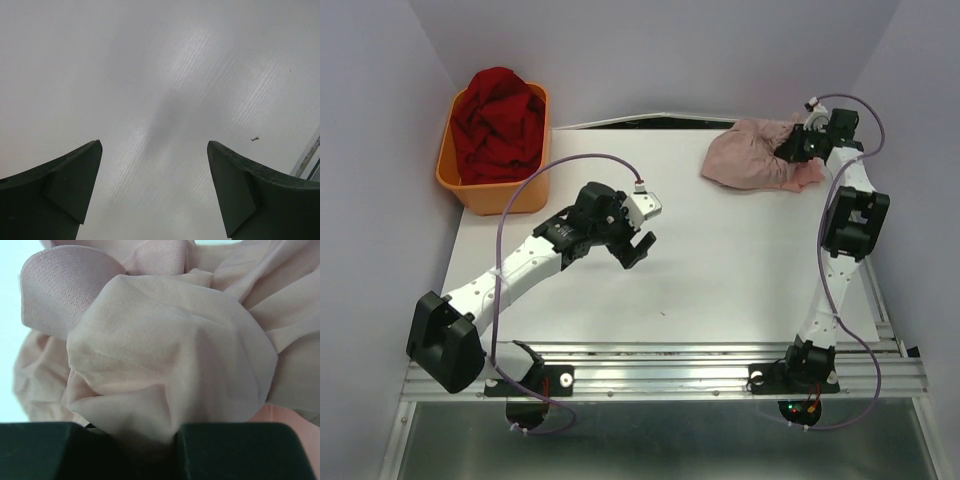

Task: Fold and stack the skirts
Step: Neatly place the folded skirt to the corner

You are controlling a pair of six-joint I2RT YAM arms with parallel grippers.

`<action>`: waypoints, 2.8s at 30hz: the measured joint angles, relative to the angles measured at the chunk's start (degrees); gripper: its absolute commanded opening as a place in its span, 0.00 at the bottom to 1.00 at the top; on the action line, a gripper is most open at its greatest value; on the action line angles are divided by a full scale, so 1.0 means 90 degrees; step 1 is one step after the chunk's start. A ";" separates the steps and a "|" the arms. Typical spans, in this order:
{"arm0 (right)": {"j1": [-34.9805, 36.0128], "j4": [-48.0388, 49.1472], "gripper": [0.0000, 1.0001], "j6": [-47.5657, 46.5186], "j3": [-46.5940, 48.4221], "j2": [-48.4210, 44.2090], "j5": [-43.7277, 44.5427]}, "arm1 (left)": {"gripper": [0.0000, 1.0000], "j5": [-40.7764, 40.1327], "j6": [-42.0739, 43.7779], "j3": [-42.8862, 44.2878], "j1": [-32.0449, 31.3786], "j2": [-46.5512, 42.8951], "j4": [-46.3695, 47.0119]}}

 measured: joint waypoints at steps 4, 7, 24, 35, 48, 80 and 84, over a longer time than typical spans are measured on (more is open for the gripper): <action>-0.0134 0.0097 0.20 0.0245 0.0000 0.0493 0.0002 | 0.98 -0.0005 0.0005 0.0000 0.0002 0.0010 -0.0092; -0.0211 0.0148 0.52 0.0442 0.0000 0.0682 -0.0041 | 0.98 -0.0007 0.0005 0.0000 0.0002 0.0012 -0.0143; -0.0228 0.0466 1.00 0.1234 -0.0155 0.0051 0.0602 | 0.99 0.0083 -0.0073 0.0024 0.0041 0.0291 -0.0260; -0.0226 0.1404 0.98 0.1841 -0.0600 -0.1078 0.1197 | 0.99 0.0102 -0.0185 0.0024 0.0100 0.0168 -0.0257; 0.0563 0.2208 1.00 0.1603 -0.1659 -0.1940 0.2851 | 0.98 0.0277 -0.0396 0.0024 0.0525 0.0192 -0.0117; 0.0707 0.1766 0.21 0.2062 -0.1083 -0.1120 0.2701 | 0.98 0.0600 -0.0702 -0.0012 0.0743 0.0265 0.0279; 0.0772 0.1787 0.31 0.2183 -0.0816 -0.0466 0.2705 | 0.99 0.0624 -0.0799 0.0010 0.0814 0.0352 0.0291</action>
